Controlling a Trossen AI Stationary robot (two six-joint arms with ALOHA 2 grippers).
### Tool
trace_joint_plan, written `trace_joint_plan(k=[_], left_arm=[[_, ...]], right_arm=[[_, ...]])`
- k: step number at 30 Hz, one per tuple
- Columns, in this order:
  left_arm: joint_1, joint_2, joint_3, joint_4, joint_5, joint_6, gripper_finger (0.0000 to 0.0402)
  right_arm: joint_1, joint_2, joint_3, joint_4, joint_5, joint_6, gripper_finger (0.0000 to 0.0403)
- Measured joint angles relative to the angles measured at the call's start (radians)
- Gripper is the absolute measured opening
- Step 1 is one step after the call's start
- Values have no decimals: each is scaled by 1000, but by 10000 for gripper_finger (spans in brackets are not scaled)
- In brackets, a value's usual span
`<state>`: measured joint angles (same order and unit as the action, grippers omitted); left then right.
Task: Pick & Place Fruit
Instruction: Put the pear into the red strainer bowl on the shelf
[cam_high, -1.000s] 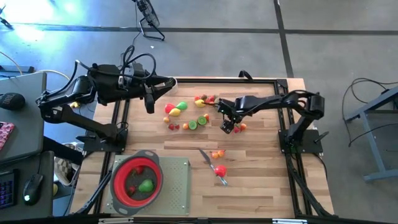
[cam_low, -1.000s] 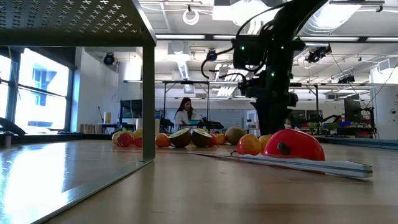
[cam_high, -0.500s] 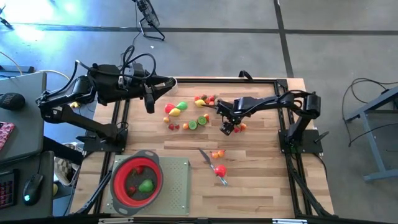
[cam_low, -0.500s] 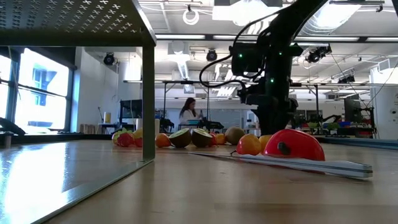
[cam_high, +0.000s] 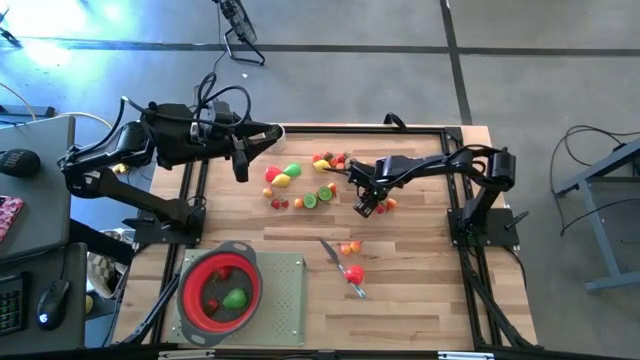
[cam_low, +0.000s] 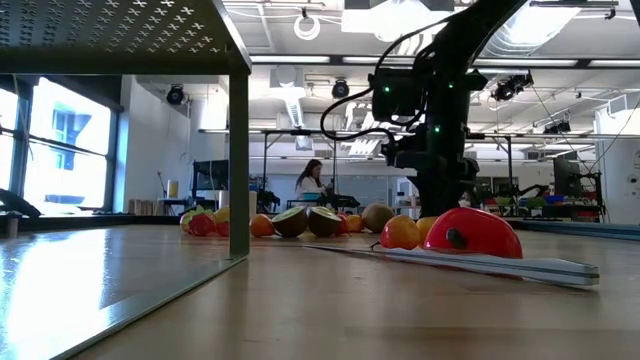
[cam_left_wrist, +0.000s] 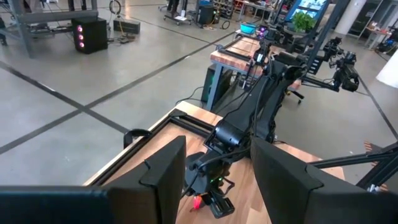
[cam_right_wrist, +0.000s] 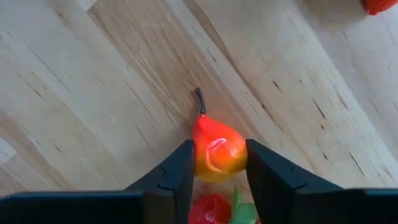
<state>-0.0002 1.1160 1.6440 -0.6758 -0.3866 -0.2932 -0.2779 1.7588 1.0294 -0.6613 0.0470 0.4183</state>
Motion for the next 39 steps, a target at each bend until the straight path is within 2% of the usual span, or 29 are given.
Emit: trace_joint_plan(k=[10,21,31,39], left_arm=[[0,0,0,0,3,0,177],[0,0,1,-17,3,0,177],[0,11,1,-50,2,0,177],[0,62,1,-53,-1,2,177]], right_arm=[[0,-47,0,-6,-2,-4,115],[0,-291,0,51,-17,-5,111],[26,-550,0,280,-28,-23,110],[84,-650,0,462,-23,-23,110]])
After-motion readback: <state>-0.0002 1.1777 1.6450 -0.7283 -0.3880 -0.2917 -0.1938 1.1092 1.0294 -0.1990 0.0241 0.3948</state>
